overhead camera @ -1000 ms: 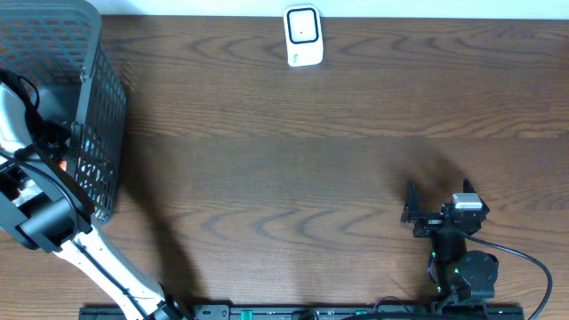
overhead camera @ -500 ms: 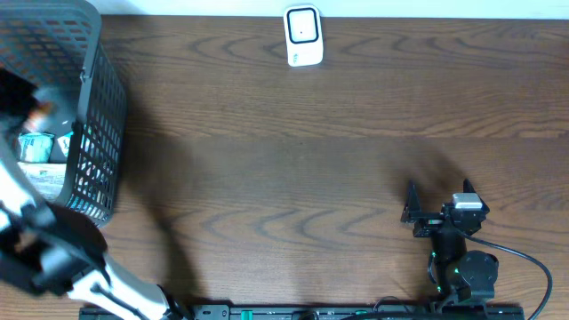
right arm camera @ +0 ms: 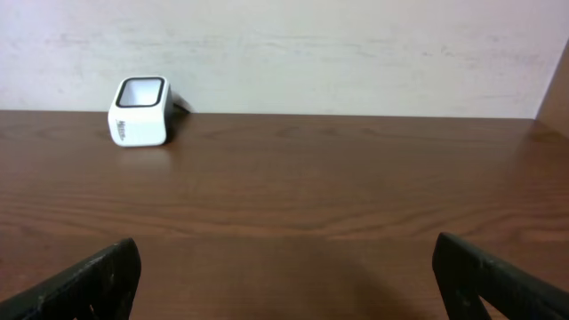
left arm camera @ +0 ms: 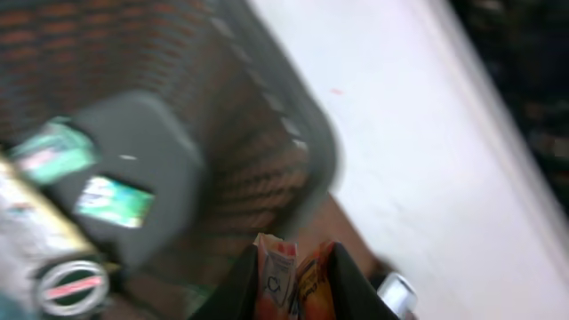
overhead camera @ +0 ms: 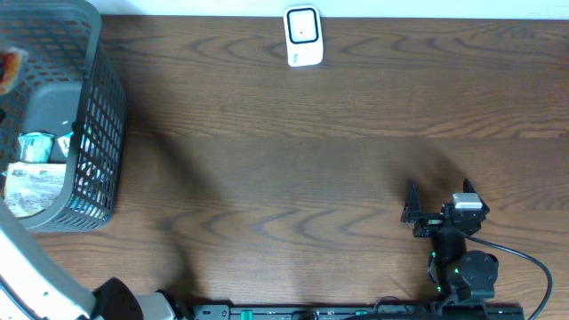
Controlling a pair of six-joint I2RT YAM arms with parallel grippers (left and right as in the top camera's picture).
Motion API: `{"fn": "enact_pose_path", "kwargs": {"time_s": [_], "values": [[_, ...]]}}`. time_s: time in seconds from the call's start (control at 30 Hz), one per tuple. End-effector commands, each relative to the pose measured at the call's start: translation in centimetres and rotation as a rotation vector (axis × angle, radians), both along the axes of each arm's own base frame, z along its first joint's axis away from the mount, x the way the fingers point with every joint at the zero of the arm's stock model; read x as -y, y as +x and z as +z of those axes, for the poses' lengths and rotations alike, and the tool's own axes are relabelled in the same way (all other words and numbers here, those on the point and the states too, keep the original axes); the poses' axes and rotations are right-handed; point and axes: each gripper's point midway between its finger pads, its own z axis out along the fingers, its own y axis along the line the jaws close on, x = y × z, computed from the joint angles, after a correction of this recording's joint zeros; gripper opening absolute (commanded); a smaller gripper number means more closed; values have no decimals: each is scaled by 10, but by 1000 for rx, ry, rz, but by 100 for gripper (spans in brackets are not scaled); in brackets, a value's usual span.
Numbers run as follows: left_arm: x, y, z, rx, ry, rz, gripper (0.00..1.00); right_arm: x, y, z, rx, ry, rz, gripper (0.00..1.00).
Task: Scan the item barcode
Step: 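Grasp the small orange snack packet in the basket with the left gripper, then carry the orange packet to the scanner and release it on the table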
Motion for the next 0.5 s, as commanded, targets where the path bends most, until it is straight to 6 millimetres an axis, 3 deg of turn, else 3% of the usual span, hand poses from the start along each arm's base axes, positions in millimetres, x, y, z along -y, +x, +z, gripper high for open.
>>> {"fn": "enact_pose_path", "kwargs": {"time_s": [0.0, 0.07, 0.2, 0.47], "values": [[34, -2, 26, 97, -38, -117, 7, 0, 0, 0, 1, -11, 2, 99], [43, -4, 31, 109, -8, -149, 7, -1, 0, 0, 1, -11, 3, 99], [88, -1, 36, 124, 124, -410, 8, -1, 0, 0, 2, -11, 3, 99], [181, 4, -1, 36, 190, -791, 7, -1, 0, 0, 2, -11, 3, 99]]}}
